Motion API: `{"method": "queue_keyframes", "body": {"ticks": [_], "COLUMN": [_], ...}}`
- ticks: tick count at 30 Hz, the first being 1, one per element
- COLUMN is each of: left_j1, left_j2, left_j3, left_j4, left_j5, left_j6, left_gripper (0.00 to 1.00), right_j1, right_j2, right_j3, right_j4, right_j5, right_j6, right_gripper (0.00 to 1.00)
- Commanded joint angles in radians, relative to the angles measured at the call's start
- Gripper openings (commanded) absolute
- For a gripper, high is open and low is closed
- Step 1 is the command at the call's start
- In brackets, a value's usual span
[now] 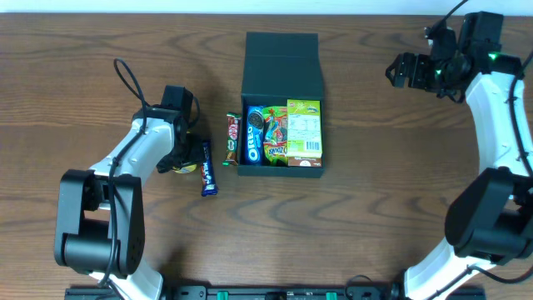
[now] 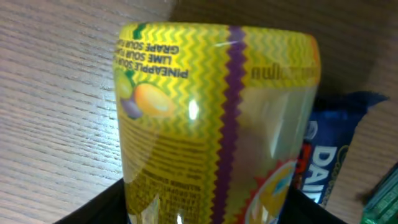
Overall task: Pack container
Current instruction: 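Grasp the yellow Mentos tube with the left gripper, then carry the Mentos tube over the green box and lower it in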
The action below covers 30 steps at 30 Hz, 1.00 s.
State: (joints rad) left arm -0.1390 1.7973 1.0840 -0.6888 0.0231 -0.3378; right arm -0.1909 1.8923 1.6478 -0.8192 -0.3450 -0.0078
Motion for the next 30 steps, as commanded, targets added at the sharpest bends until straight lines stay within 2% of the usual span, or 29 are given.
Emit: {"method": "queue_keyframes", "body": {"ticks": [1, 9, 16, 24, 30], "left_j1": [0.006, 0.035, 0.032, -0.039, -0.175], "left_j2": [0.015, 0.014, 0.003, 0.003, 0.008], "left_j3": [-0.004, 0.014, 0.195, 0.470, 0.501], "left_j4": [0.010, 0.004, -0.061, -0.133, -0.116], "left_j5": [-0.007, -0.035, -0.034, 0.012, 0.109], "left_j6": [-0.004, 0.002, 0.045, 0.049, -0.034], "left_gripper": [0.55, 0.35, 0.27, 0.26, 0.26], "right_j1": [0.009, 0.009, 0.000, -0.029, -0.032], "right_j2": [0.008, 0.008, 0.008, 0.008, 0.008], "right_j3": [-0.001, -0.001, -0.001, -0.001, -0.001], "right_j4": [0.000, 0.000, -0.003, -0.012, -0.011], "right_j5": [-0.011, -0.011, 0.024, 0.023, 0.024], "right_j6": [0.006, 0.006, 0.007, 0.011, 0.011], "right_gripper": [0.99, 0.99, 0.99, 0.99, 0.99]}}
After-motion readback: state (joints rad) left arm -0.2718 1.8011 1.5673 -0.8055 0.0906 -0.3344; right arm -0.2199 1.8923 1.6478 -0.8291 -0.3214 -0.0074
